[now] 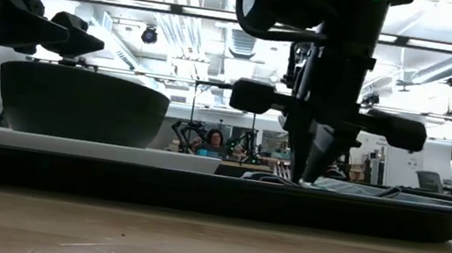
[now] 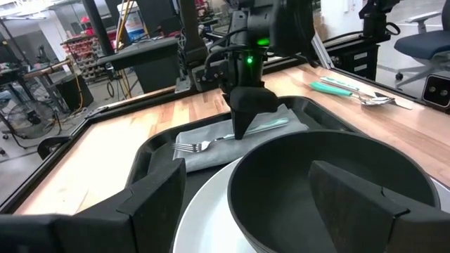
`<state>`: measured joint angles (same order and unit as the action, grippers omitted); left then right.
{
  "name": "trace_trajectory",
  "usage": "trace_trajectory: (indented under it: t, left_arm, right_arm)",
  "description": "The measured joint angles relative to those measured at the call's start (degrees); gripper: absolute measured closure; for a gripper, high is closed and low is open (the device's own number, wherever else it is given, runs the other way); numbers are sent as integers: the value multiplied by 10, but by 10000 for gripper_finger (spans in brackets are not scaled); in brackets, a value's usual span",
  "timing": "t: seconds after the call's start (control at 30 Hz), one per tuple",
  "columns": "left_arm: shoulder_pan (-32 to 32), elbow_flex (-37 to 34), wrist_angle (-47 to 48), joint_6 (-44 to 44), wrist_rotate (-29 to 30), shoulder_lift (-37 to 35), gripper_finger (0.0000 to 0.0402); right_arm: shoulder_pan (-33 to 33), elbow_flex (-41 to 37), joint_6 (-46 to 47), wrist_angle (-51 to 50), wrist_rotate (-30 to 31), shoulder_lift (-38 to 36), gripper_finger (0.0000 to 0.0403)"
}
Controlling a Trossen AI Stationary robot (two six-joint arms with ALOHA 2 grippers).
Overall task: Set up tray
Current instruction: Put the blue patterned fork on top of the gray napkin on the black tray
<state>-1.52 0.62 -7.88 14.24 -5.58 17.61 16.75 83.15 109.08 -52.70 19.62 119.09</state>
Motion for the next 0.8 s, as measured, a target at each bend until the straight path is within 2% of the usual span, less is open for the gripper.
trace_trajectory:
  t: [0.33, 0.8]
  left_arm:
    - [0, 0, 0, 0, 0, 0, 122]
    - [0, 0, 0, 0, 0, 0, 122]
  right_arm:
    - [1, 1, 7, 27, -4, 0, 387]
    - [1, 1, 30, 15, -21, 0, 387]
